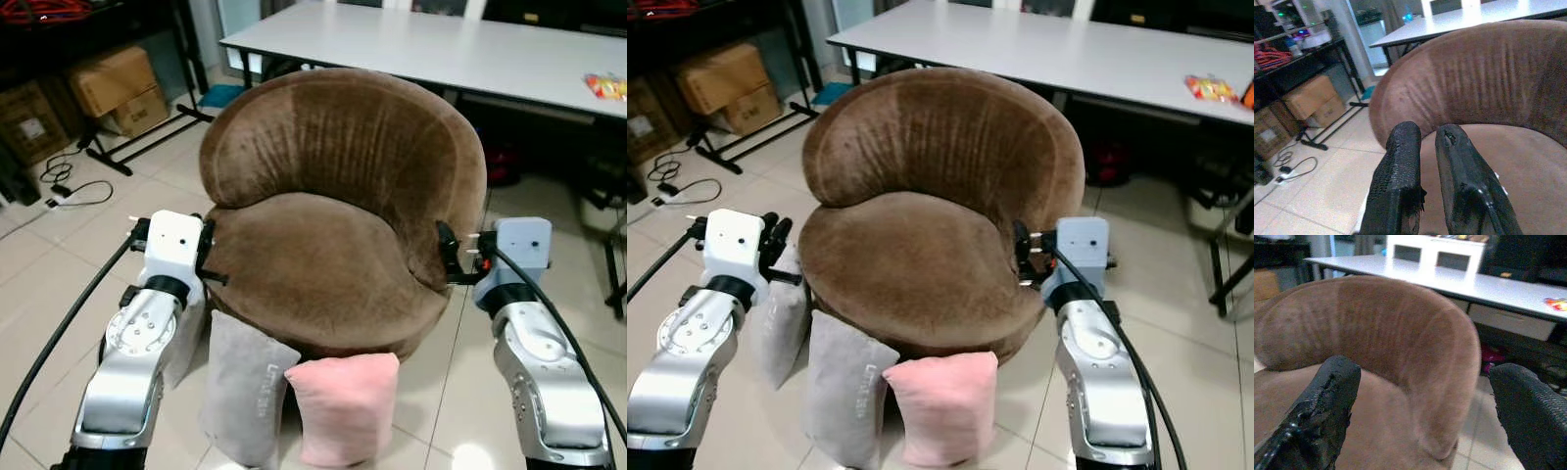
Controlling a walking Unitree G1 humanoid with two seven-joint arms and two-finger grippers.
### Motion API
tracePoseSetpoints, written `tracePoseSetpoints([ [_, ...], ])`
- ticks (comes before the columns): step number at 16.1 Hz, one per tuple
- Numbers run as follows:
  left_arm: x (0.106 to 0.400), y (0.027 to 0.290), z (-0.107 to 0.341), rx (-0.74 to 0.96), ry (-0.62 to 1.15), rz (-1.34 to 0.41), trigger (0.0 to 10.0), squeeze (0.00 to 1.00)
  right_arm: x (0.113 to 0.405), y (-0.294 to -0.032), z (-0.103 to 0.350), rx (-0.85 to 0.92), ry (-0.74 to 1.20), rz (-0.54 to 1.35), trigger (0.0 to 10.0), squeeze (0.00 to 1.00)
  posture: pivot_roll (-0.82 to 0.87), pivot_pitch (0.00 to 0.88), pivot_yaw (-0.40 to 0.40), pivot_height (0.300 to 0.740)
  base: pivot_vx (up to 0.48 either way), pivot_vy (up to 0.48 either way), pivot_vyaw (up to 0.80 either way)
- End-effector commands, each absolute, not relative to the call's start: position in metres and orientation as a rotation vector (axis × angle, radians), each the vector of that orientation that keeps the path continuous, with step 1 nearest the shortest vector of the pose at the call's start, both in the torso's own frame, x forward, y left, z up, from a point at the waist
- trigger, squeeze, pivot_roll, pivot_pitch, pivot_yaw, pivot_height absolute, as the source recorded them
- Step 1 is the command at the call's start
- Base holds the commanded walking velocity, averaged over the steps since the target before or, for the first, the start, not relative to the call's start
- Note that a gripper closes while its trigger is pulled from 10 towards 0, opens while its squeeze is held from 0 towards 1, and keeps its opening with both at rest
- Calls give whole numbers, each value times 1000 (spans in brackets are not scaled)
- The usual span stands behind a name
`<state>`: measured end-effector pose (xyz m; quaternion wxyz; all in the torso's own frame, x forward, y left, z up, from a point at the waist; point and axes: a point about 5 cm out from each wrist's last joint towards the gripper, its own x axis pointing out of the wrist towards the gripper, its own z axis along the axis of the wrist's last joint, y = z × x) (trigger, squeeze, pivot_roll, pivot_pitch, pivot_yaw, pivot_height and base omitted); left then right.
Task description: Move the pillow to the sofa from floor
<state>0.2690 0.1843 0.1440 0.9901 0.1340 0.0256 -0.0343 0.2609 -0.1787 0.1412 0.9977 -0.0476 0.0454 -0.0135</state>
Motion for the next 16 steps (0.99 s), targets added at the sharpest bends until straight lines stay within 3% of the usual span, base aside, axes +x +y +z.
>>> tracePoseSetpoints([
  [1, 269, 188, 145, 285, 48, -49, 10000, 0, 261, -178, 143, -50, 90, -10, 10000, 1000, -165, 0, 32, 725, 0, 0, 0],
  [16, 267, 184, 139, 296, 24, -38, 10000, 0, 257, -179, 134, -66, 138, -4, 10000, 1000, -167, 0, 23, 585, 0, 0, 0],
])
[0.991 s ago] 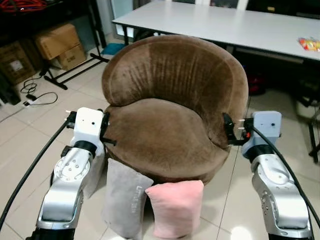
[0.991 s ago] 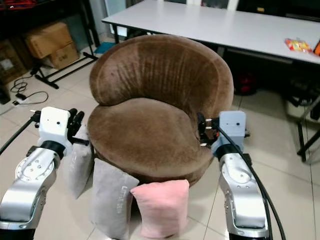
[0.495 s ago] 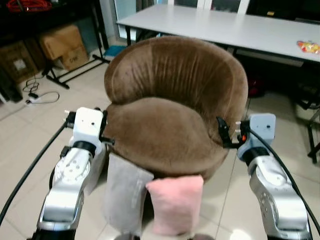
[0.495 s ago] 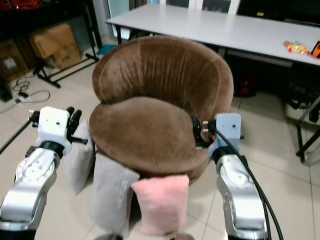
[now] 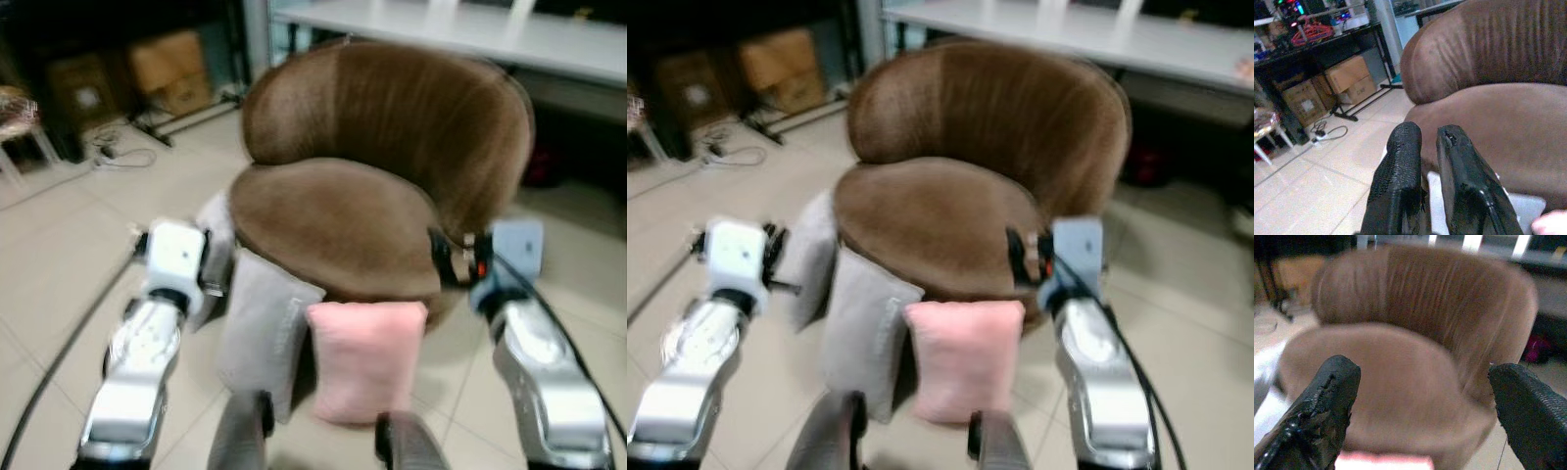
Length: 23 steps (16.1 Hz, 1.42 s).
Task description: Move the pillow to the sofa from floor
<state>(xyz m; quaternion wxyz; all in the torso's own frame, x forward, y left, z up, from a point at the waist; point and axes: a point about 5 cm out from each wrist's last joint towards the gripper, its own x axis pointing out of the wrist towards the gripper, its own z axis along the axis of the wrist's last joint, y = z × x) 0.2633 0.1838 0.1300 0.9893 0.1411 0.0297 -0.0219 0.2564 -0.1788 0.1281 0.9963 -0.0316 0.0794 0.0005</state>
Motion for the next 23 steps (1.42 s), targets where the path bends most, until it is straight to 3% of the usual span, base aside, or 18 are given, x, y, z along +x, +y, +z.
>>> tracePoseSetpoints([
  [1, 267, 184, 139, 297, 23, -37, 10000, 0, 257, -181, 133, -70, 144, -14, 10000, 1000, -169, 0, 21, 575, 0, 0, 0],
  [6, 267, 184, 139, 302, 25, -42, 10000, 0, 258, -183, 131, -85, 153, -43, 10000, 1000, -171, 0, 19, 540, 0, 0, 0],
  [10, 267, 184, 139, 277, 21, -52, 10000, 0, 258, -184, 132, -102, 155, -63, 10000, 1000, -172, 0, 18, 540, 0, 0, 0],
  [11, 267, 184, 139, 271, 20, -56, 10000, 0, 258, -184, 131, -102, 156, -67, 10000, 0, -172, 0, 14, 540, 262, 0, 0],
  [21, 267, 185, 137, 267, 20, -68, 10000, 0, 260, -187, 129, -147, 177, -108, 10000, 0, -172, 0, 14, 540, 317, 0, 0],
  [23, 267, 185, 138, 270, 18, -68, 10000, 0, 261, -185, 130, -171, 176, -70, 10000, 0, -169, 0, 12, 540, 347, 0, 800],
])
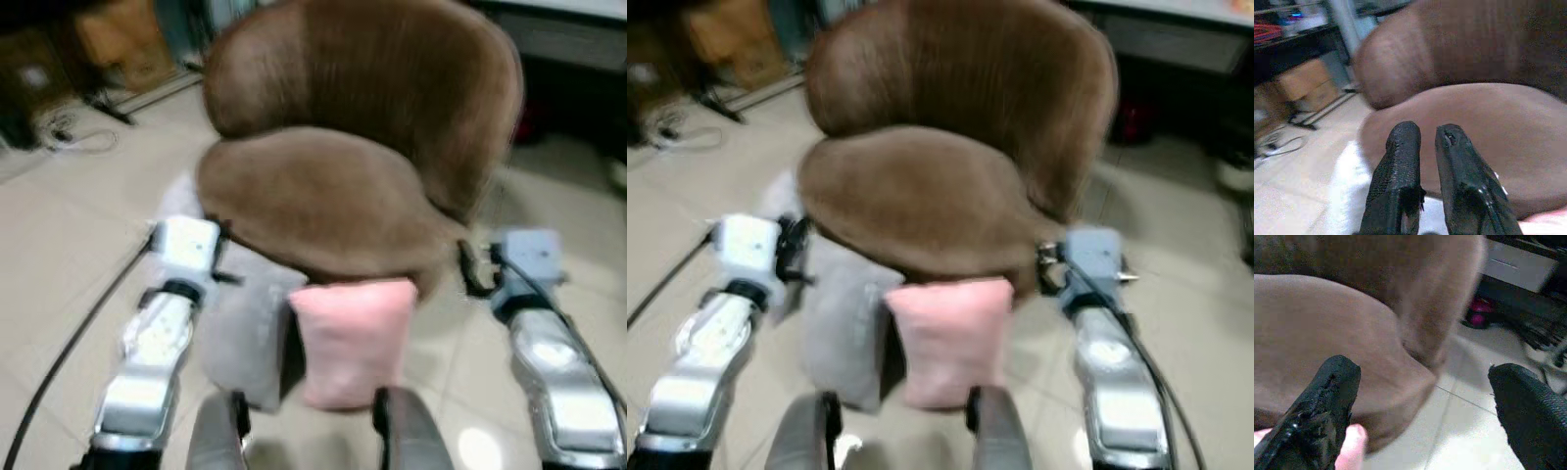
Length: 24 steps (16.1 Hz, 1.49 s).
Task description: Move the pillow to the sofa from floor
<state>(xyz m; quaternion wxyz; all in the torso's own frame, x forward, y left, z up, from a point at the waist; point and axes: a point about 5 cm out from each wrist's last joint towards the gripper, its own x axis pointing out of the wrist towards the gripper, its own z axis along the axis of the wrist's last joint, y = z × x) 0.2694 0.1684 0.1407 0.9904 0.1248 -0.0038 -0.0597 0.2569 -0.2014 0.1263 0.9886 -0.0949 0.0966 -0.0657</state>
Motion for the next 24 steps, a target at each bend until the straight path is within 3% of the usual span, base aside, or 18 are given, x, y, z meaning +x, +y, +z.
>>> tracePoseSetpoints([
  [1, 267, 185, 138, 271, 17, -68, 10000, 0, 261, -185, 130, -177, 175, -60, 10000, 0, -169, 0, 12, 540, 349, 0, 800],
  [6, 266, 183, 137, 290, 13, -75, 10000, 0, 261, -193, 127, -329, 196, 101, 10000, 0, -164, 0, 11, 540, 176, 0, 320],
  [14, 266, 180, 133, 314, 48, -182, 10000, 0, 274, -210, 131, -322, 210, 156, 10000, 0, -161, 0, 29, 540, 0, 0, 0],
  [16, 266, 187, 133, 346, 65, -216, 10000, 0, 275, -204, 113, -333, 306, 220, 10000, 0, -148, 0, 38, 540, 0, 0, 0],
  [18, 267, 189, 136, 343, 56, -215, 10000, 0, 276, -199, 108, -217, 309, 137, 10000, 0, -137, 0, 38, 535, 0, 0, 0],
  [21, 270, 188, 137, 335, 54, -218, 10000, 0, 272, -169, 105, -131, 298, 211, 10000, 0, -146, 0, 43, 500, 0, 0, 0],
  [24, 272, 186, 137, 334, 53, -226, 10000, 0, 274, -167, 103, -135, 303, 226, 10000, 0, -143, 0, 47, 470, 0, 0, 0],
])
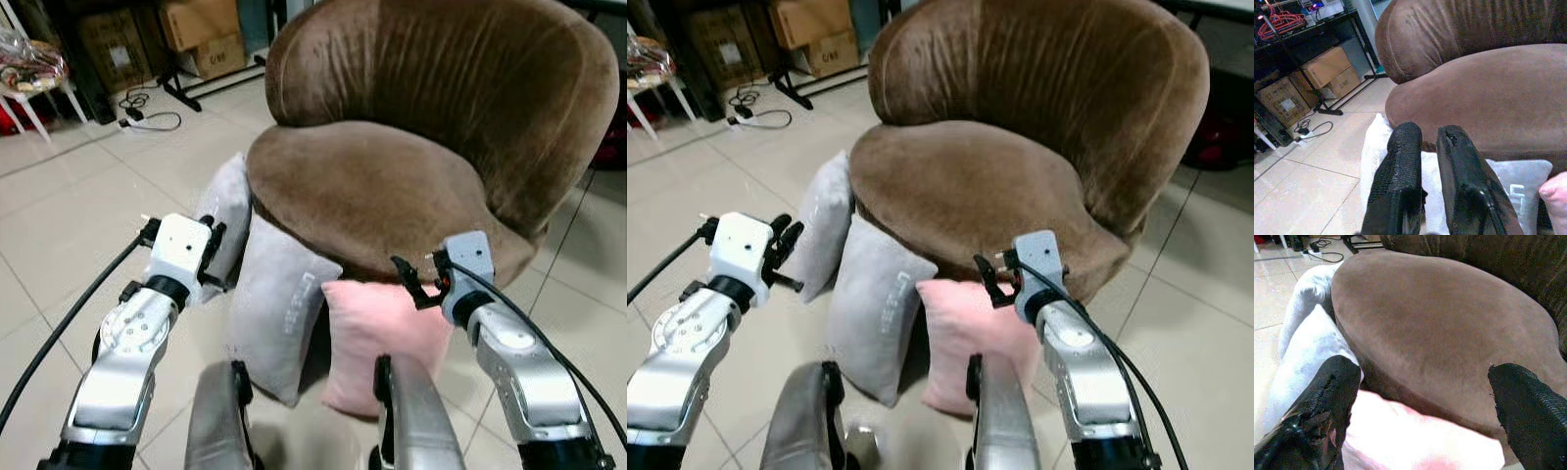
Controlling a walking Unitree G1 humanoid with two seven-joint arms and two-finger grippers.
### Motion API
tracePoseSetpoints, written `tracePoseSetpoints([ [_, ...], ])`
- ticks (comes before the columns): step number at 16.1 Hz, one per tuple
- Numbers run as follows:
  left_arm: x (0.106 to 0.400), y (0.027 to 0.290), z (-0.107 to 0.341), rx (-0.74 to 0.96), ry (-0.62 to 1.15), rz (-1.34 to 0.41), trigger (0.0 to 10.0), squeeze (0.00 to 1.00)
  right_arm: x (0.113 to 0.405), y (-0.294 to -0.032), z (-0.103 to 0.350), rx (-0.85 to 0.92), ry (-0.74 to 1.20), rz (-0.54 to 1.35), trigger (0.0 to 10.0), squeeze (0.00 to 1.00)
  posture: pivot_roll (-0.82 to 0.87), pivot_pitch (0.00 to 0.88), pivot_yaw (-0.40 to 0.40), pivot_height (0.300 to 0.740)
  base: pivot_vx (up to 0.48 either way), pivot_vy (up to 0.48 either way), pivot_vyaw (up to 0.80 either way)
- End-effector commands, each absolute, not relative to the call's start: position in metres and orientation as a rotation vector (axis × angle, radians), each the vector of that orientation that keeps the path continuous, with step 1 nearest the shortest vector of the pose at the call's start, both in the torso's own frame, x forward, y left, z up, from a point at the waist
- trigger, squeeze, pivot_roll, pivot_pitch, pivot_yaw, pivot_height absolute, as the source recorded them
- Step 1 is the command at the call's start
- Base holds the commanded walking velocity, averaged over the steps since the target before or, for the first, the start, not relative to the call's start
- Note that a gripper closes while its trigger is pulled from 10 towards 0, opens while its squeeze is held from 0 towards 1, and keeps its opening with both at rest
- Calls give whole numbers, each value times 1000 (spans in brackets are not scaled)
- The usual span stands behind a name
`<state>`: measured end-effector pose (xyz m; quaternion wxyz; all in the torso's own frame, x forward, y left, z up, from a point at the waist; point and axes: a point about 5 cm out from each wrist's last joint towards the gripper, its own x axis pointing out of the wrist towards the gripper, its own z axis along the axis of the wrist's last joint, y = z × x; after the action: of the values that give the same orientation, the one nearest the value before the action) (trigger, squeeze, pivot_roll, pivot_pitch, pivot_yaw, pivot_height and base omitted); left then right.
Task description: Move the pillow to the sofa from floor
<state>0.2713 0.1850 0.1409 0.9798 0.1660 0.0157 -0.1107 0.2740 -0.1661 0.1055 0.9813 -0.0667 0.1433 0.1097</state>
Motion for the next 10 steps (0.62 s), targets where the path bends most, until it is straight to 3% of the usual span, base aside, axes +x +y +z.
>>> tracePoseSetpoints([
  [1, 272, 186, 137, 334, 53, -227, 10000, 0, 274, -167, 103, -135, 304, 226, 10000, 0, -140, 0, 48, 465, 0, 0, 0],
  [4, 271, 190, 138, 344, 59, -237, 10000, 0, 282, -163, 100, -164, 322, 238, 10000, 0, -137, 0, 48, 435, 0, 0, 0],
  [5, 272, 190, 138, 348, 62, -253, 10000, 0, 287, -160, 95, -150, 340, 247, 10000, 1000, -132, 0, 46, 435, 0, 0, 0],
  [10, 273, 190, 145, 343, 82, -373, 10000, 0, 319, -156, 76, -56, 437, 165, 10000, 1000, -112, 0, 55, 435, 0, 0, 0],
])
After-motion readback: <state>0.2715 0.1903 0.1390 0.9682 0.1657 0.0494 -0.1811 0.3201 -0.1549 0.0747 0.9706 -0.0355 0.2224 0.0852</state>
